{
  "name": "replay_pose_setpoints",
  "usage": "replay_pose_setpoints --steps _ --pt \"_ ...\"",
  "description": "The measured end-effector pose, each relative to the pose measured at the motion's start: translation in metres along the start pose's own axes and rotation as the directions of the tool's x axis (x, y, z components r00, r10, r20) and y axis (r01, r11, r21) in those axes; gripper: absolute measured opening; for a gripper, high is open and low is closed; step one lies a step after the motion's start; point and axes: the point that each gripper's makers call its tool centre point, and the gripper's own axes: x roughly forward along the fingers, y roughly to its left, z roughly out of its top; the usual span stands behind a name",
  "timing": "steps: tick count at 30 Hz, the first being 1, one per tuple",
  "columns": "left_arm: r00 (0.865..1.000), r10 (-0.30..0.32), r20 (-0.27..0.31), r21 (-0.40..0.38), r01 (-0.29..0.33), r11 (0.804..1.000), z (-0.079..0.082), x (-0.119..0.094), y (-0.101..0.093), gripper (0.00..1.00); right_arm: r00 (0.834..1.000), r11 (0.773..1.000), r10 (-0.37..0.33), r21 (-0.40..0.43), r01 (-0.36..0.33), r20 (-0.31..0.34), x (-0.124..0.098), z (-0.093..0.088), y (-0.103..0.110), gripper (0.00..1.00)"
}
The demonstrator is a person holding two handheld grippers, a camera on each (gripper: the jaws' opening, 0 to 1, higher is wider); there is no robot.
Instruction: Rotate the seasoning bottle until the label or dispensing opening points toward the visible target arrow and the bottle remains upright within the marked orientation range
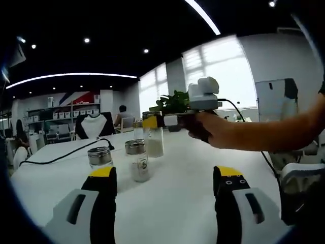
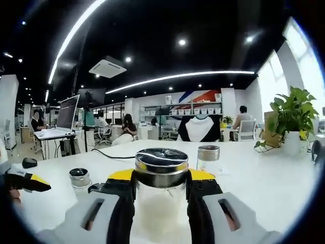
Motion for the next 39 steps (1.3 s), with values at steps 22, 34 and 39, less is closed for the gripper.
replay_pose_setpoints --steps 22,34,39 --pt "0.995 -0.097 -0.013 -0.011 0.097 0.995 -0.003 0.001 -0.017 0.72 0.993 0.992 0.122 0.030 -0.122 0.004 -0.076 0.006 0.054 0.36" --pt "0.988 -0.149 0.038 0.053 0.147 0.988 0.007 0.000 -0.030 0.55 0.949 0.949 0.315 -0.002 -0.315 0.004 -0.097 0.005 0.100 0.36" --pt "0.986 -0.162 0.041 0.057 0.160 0.985 0.007 -0.001 -0.032 0.51 0.927 0.927 0.375 0.006 -0.375 0.017 -0.103 0.010 0.114 0.36"
